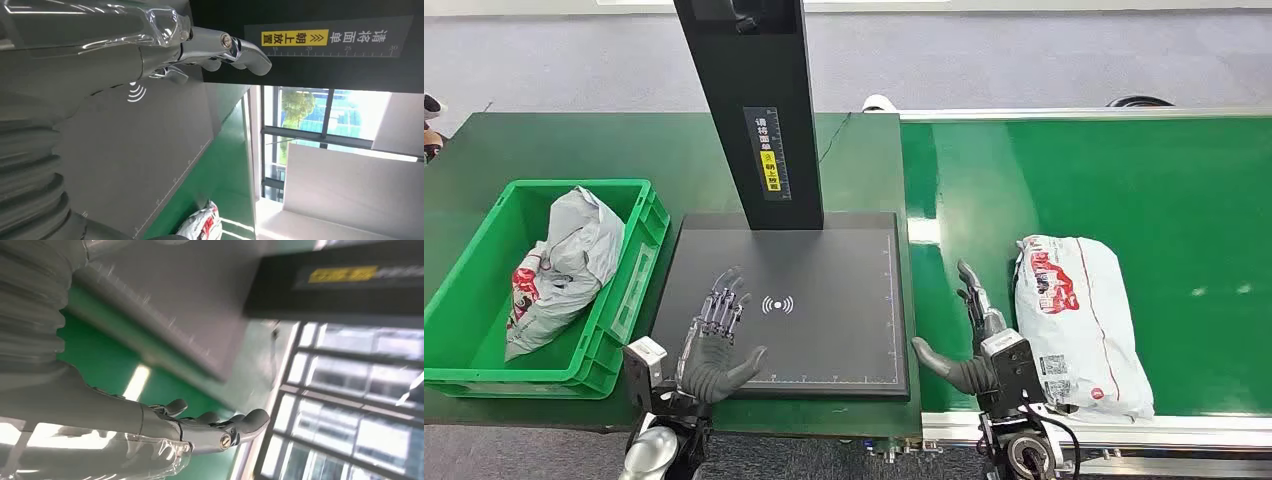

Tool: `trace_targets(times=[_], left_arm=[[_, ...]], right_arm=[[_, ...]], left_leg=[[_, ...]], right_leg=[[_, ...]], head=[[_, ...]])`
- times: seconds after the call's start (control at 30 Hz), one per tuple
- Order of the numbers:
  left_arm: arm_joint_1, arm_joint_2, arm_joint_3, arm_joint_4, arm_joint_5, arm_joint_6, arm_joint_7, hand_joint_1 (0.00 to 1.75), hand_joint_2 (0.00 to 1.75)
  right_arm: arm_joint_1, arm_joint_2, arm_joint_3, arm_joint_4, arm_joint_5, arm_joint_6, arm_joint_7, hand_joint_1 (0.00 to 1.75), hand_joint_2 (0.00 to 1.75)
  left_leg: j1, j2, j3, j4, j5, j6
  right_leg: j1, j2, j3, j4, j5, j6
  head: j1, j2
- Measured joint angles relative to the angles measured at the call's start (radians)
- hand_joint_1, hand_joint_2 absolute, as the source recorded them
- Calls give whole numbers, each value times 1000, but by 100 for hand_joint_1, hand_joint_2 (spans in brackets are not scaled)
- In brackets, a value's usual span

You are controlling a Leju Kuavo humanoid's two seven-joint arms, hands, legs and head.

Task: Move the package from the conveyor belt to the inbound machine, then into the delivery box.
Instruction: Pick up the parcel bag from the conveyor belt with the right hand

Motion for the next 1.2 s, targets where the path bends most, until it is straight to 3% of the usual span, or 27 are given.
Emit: trace_targets(times=[0.27,0.57,0.87,1.2], left_arm=[[18,0,4,-21,-8,-11,6,0,175],[35,11,9,-31,-11,-11,9,0,175],[44,34,14,-41,-18,28,4,0,175],[44,45,13,-45,-12,37,8,0,175]], right_arm=[[-52,-65,-34,-5,231,-113,113,0,175],[-150,-187,-76,66,332,-144,196,0,175],[-266,-313,-83,251,423,-85,277,0,175],[-353,-444,-35,483,504,2,424,0,175]], left_leg=[[0,0,0,0,0,0],[0,0,0,0,0,0],[0,-1,0,0,0,0],[-1,-2,-1,1,0,0]], right_leg=[[-1,0,0,0,0,0],[-1,0,0,0,0,0],[-1,0,0,0,0,0],[-1,-1,0,0,0,0]], head=[[0,0],[0,0],[0,0],[0,0]])
